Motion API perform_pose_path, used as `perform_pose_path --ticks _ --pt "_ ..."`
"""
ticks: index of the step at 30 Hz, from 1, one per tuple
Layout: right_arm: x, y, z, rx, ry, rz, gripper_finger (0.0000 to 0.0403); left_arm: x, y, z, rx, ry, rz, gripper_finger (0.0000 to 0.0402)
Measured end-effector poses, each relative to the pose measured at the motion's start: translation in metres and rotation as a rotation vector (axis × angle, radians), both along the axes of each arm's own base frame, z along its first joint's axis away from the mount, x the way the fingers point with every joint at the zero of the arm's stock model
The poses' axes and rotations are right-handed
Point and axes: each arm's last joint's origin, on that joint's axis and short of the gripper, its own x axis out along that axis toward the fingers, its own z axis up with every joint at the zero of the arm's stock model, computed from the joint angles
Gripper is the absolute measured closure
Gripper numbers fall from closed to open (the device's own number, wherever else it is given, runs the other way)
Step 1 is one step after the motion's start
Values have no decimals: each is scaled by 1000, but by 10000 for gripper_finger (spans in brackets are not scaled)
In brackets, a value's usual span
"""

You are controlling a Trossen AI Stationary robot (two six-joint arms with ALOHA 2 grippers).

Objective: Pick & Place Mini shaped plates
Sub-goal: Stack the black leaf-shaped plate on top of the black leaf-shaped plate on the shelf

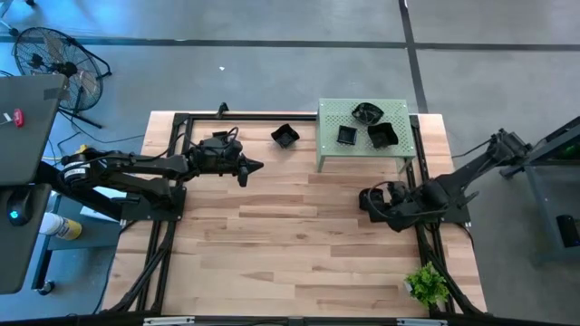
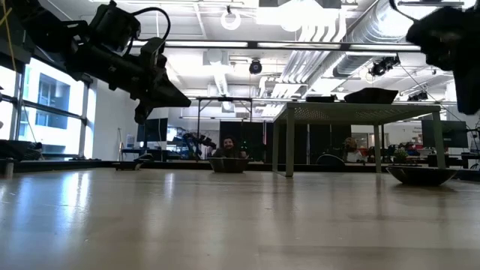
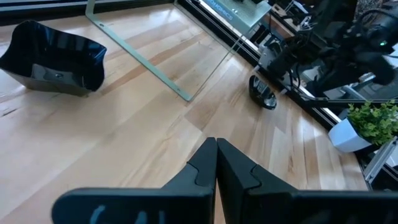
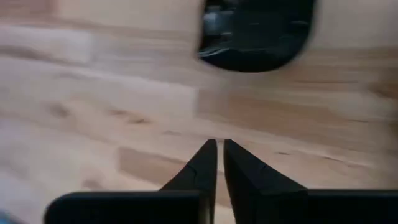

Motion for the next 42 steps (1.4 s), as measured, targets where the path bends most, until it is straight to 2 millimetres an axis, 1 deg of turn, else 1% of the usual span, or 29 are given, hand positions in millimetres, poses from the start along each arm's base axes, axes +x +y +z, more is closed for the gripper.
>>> perform_pose_path --ticks 3,7,9,13,17,24,28,33,37,42 --pt "0 -6 -5 -17 84 -51 346 0 0 0 0 3 2 402" --pt "9 -14 -11 -42 122 -126 303 0 0 0 0 3 2 402" --pt "13 -19 -21 -45 126 -167 286 0 0 0 0 3 2 402" --pt "17 -27 -45 -34 96 -219 266 0 0 -1 -3 12 3 402" --pt "15 -31 -58 -36 85 -252 256 -1 0 -2 -11 17 5 402" --pt "9 -35 -67 -31 135 -282 257 -1 0 -2 -28 14 10 401" --pt "4 -36 -76 -25 156 -293 257 -1 0 -2 -28 15 11 401" --pt "7 -41 -79 -77 103 -297 268 -1 0 -2 -25 15 16 401" --pt "8 -46 -79 -106 90 -299 294 -1 0 -2 -24 16 18 401" --pt "8 -48 -79 -125 99 -295 353 -1 0 -2 -24 17 17 401"
